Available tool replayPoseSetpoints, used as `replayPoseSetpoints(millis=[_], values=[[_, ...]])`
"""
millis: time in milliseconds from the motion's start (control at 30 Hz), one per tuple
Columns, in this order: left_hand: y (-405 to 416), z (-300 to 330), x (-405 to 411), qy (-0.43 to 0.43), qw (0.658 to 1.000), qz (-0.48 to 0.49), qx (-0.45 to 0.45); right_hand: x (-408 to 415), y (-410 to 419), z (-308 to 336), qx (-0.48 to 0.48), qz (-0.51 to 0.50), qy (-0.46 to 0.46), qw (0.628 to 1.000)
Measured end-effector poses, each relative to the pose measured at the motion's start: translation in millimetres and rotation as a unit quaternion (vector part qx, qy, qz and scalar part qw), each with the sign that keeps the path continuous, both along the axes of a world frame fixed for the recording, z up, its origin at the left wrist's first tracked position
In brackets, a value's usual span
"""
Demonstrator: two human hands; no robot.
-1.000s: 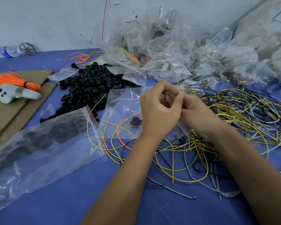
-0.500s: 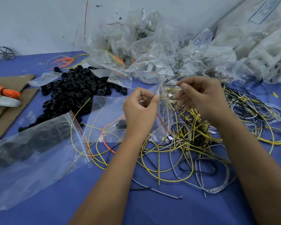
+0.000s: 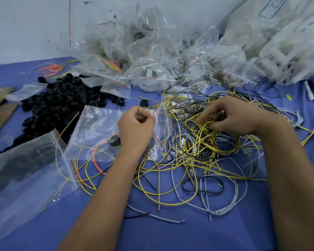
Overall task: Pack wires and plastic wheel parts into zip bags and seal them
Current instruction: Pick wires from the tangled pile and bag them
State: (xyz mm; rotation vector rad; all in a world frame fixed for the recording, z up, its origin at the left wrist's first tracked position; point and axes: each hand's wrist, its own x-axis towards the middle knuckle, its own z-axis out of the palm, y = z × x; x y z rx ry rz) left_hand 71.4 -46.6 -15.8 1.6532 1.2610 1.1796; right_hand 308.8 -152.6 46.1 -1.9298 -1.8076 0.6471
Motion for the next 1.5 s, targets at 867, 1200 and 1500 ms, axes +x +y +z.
replayPoseSetpoints(millis=[867, 1200, 1500], values=[[-29.4, 23.0, 32.5, 0.058, 0.984, -0.167, 0.035, -45.5, 15.1, -10.6, 0.257, -0.001, 0.082, 0.963], [-19.0, 21.1, 38.7, -0.133, 0.983, -0.103, -0.073, -12.3, 10.0, -12.9, 0.288, -0.154, -0.031, 0.945], [-26.9, 16.4, 36.9, -0.254, 0.953, -0.119, -0.113, -18.5, 8.7, -8.9, 0.251, -0.126, 0.263, 0.923]])
